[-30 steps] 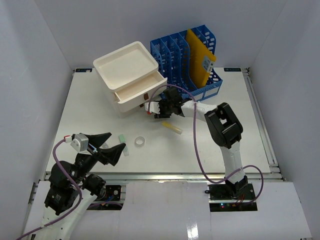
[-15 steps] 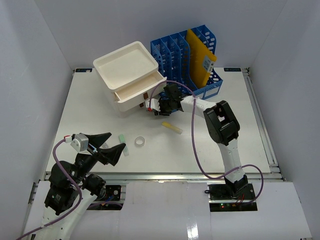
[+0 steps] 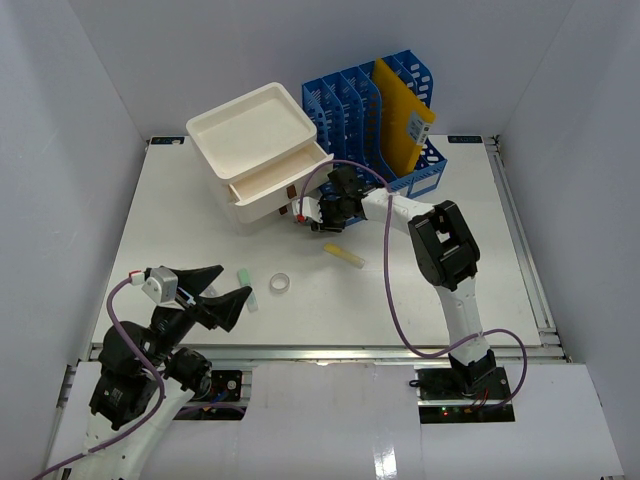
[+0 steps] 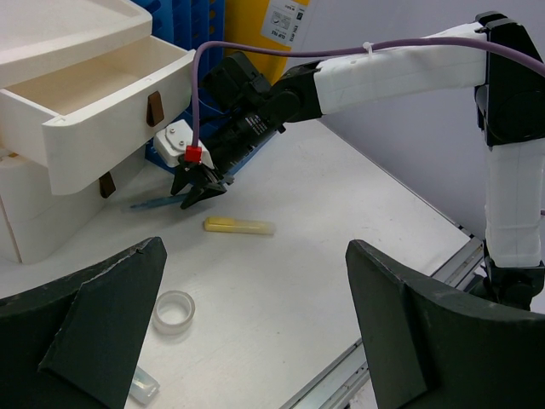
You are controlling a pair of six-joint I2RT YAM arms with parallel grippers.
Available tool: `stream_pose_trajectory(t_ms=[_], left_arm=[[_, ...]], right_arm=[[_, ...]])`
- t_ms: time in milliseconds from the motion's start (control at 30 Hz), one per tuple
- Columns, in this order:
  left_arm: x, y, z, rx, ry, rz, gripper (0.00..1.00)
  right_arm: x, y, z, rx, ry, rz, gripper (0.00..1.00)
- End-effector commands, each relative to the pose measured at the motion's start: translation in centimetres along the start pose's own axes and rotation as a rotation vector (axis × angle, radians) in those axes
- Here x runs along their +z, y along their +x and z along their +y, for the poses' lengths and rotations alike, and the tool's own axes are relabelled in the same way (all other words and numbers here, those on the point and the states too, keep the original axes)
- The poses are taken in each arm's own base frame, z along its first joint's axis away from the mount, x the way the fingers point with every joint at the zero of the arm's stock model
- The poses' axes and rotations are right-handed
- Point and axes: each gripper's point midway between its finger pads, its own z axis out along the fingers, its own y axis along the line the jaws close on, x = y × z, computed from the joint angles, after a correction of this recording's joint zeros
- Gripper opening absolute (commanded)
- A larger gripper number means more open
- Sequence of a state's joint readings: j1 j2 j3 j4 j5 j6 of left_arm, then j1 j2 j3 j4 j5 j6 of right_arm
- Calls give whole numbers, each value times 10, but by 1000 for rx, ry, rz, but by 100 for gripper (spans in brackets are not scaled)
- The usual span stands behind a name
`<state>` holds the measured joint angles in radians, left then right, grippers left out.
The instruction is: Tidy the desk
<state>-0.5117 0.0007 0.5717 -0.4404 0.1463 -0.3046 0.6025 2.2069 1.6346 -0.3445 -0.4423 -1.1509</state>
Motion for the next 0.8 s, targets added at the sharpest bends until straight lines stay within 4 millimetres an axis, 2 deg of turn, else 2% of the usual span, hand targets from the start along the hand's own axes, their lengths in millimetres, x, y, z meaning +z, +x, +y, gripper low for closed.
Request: stream_pose_trajectory(t_ms=[0, 433, 600, 767], left_arm=[[-7, -8, -4, 11, 18, -44, 98], [-7, -7, -6, 15, 28, -43, 98], [-7, -7, -6, 15, 32, -44, 98], [-7, -7, -6, 15, 33, -42, 98]], right_arm=[[-10, 36, 54, 101, -151, 123, 39], [-23, 37, 98, 138, -217, 152, 37], [-19, 38, 103, 191, -216, 178, 37], [-12, 37, 98, 232, -183, 198, 44]])
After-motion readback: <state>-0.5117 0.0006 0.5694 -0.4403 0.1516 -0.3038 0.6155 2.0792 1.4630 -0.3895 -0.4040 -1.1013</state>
